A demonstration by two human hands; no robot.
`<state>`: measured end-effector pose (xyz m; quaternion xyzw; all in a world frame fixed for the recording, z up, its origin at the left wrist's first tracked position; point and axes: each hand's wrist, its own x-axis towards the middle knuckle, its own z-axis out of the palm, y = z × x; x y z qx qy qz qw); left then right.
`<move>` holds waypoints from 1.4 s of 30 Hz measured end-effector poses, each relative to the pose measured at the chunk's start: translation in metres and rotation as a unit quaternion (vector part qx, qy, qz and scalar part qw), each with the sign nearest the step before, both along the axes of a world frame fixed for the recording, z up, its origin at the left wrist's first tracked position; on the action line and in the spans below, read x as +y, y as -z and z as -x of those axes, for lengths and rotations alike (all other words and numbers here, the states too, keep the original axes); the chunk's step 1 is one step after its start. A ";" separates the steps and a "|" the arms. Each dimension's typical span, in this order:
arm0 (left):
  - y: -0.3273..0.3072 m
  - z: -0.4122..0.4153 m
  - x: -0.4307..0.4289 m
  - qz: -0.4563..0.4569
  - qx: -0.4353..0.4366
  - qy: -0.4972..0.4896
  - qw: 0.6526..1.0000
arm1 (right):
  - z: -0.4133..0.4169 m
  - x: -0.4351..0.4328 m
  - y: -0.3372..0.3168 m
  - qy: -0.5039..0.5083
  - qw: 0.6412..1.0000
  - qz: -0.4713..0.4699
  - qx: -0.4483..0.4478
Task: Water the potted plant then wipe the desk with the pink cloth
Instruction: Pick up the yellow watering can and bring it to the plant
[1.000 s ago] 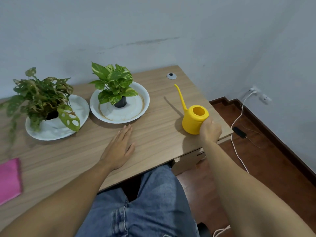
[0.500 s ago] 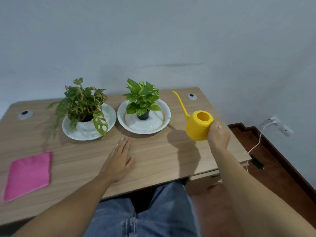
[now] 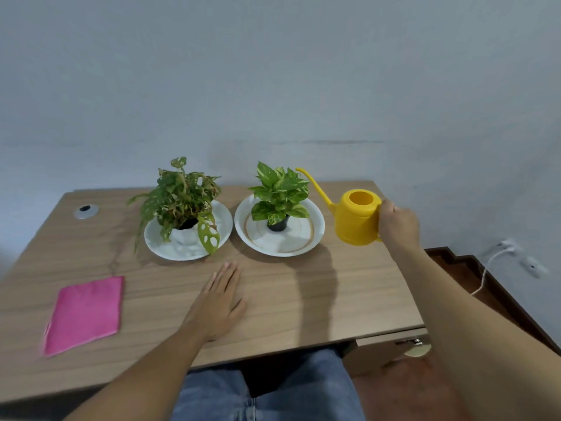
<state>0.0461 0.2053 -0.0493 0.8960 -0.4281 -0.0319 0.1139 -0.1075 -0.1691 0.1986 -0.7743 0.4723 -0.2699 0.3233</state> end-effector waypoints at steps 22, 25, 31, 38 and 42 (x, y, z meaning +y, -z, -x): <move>-0.007 -0.005 0.002 0.008 0.024 -0.019 0.999 | -0.012 0.009 -0.036 -0.062 0.998 0.024 0.013; -0.023 -0.006 -0.007 0.022 0.050 -0.042 0.998 | -0.006 0.011 -0.033 -0.062 0.998 0.024 0.011; -0.056 -0.030 -0.030 0.110 0.105 -0.097 0.984 | 0.005 0.013 -0.021 -0.034 0.998 -0.045 -0.041; -0.082 -0.060 -0.078 0.260 0.242 -0.155 0.922 | 0.001 0.023 -0.011 0.005 0.984 -0.126 -0.125; -0.078 -0.063 -0.096 0.219 0.271 -0.190 0.918 | -0.002 0.027 -0.007 0.015 0.978 -0.146 -0.150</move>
